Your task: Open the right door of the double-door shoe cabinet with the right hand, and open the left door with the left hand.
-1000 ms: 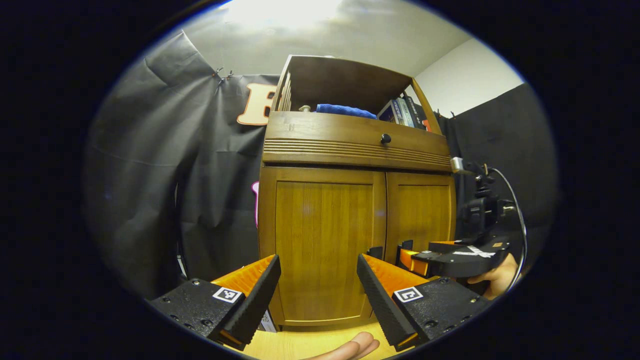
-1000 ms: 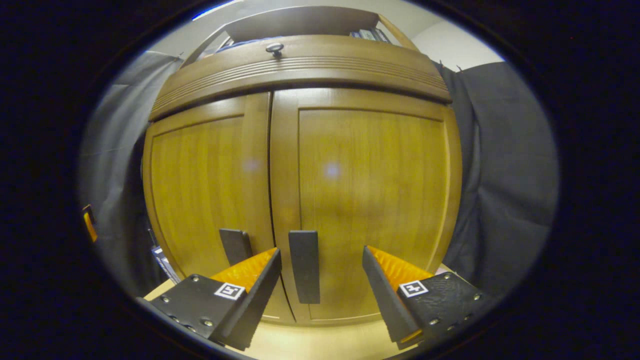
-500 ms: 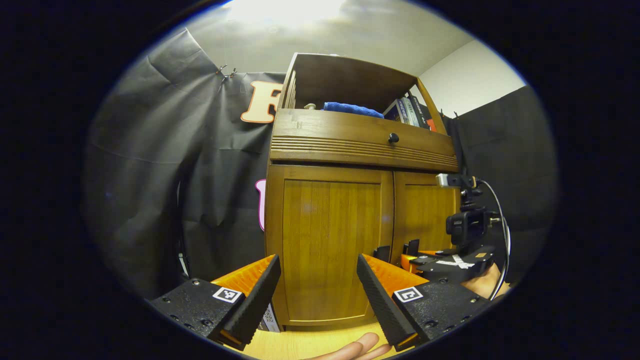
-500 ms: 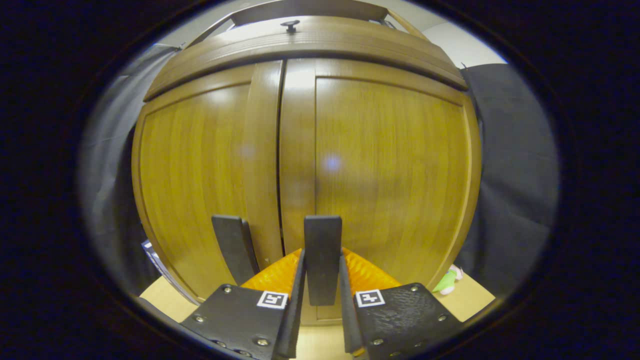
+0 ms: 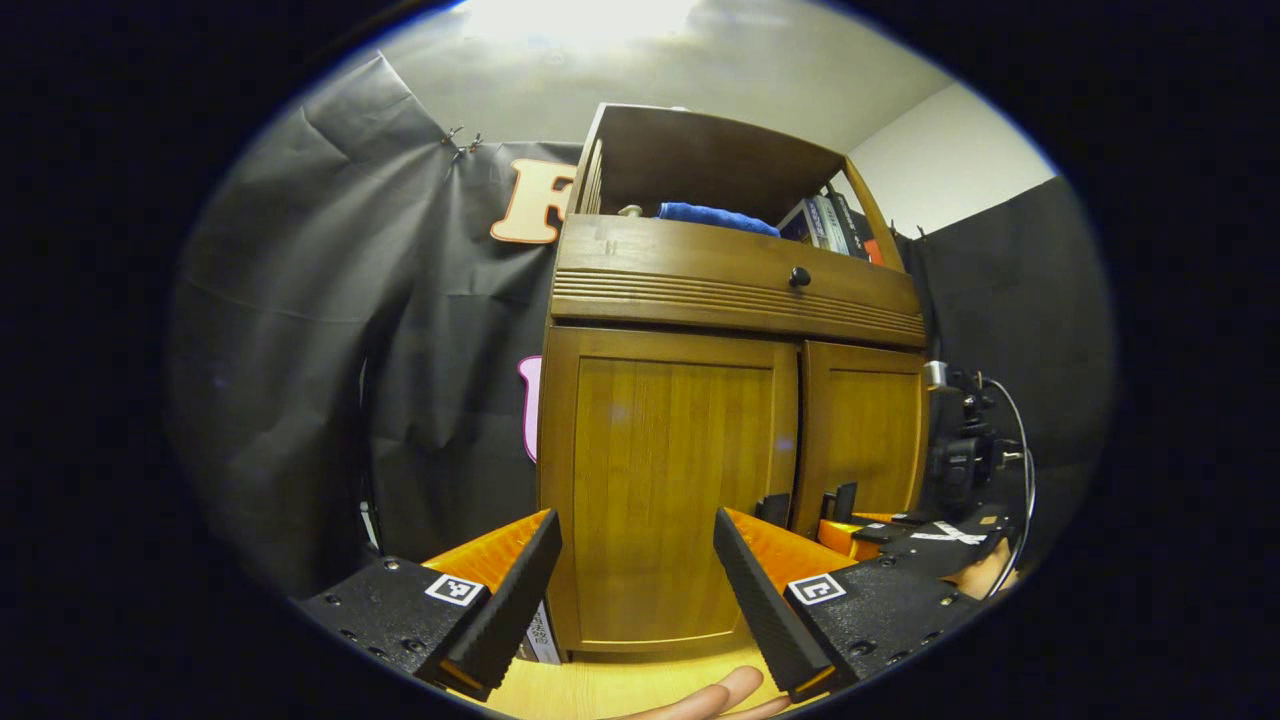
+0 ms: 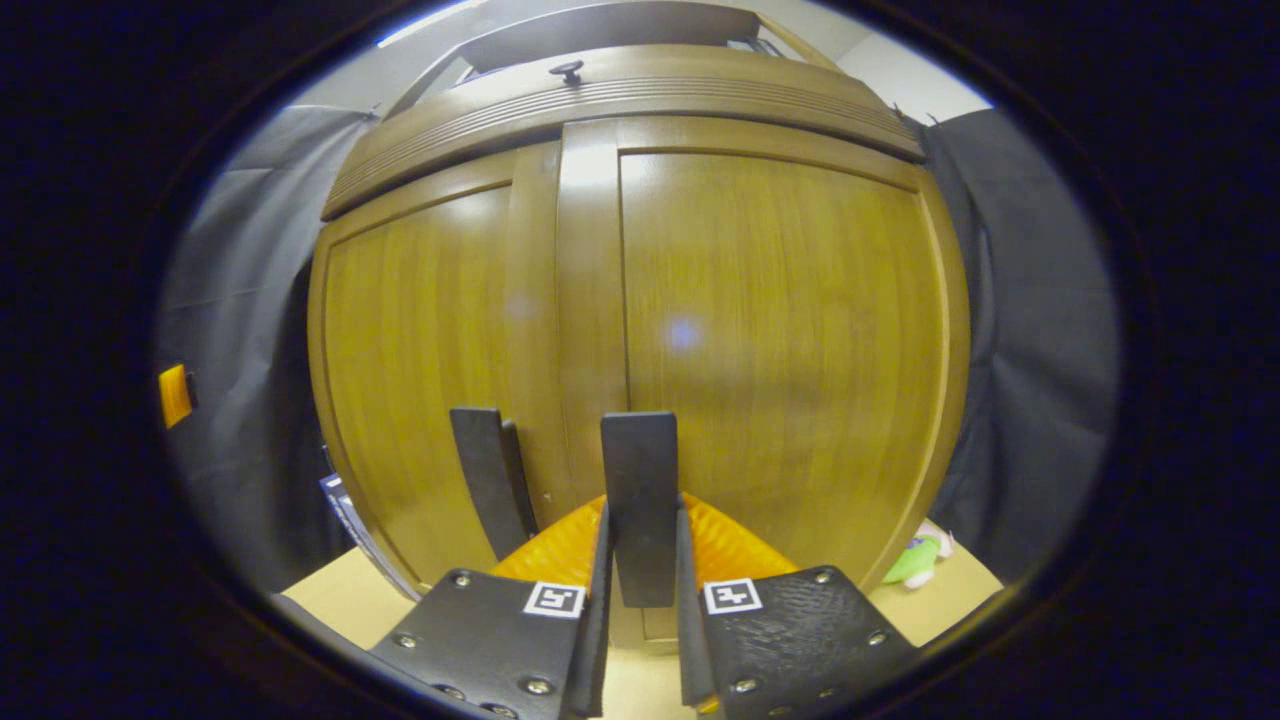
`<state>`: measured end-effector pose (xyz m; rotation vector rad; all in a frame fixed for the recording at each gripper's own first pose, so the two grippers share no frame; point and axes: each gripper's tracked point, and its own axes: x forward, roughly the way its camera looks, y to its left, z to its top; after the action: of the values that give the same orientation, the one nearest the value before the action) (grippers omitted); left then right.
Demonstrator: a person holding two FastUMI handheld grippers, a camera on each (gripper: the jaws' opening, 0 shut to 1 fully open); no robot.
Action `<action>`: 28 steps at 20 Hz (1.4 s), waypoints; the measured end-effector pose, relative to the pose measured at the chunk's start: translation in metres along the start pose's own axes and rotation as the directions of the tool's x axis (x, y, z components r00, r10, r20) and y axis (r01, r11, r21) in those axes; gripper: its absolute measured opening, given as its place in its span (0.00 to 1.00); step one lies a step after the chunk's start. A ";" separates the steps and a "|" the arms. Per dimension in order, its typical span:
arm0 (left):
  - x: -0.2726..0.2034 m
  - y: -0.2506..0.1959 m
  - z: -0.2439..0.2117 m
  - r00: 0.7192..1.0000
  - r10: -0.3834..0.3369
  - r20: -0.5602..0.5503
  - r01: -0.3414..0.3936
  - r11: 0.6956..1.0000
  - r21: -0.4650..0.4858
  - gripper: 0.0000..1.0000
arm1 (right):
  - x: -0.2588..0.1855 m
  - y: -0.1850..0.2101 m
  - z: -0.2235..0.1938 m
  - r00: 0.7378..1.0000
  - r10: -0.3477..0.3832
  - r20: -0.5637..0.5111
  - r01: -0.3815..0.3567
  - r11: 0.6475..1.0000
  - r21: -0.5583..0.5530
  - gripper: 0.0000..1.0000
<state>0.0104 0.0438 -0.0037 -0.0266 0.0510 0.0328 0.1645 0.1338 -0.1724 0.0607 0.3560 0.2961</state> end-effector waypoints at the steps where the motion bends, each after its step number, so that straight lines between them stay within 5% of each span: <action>1: 0.002 -0.001 -0.003 1.000 0.000 -0.007 0.000 1.000 -0.001 0.92 | -0.005 -0.001 0.000 1.000 0.012 -0.001 -0.012 1.000 0.002 0.29; 14: 0.001 -0.021 -0.003 0.999 -0.052 -0.004 0.052 0.998 0.034 0.92 | -0.076 -0.028 -0.007 0.994 0.108 0.016 -0.110 0.985 0.135 0.29; 28: -0.001 -0.029 -0.012 0.995 -0.083 -0.052 0.086 0.995 0.059 0.92 | -0.136 -0.076 -0.010 1.000 0.016 -0.015 -0.015 0.994 0.110 0.29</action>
<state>0.0102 0.0140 -0.0147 0.0312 0.0998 -0.0542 0.0598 0.0212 -0.1443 0.1693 0.3873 0.2924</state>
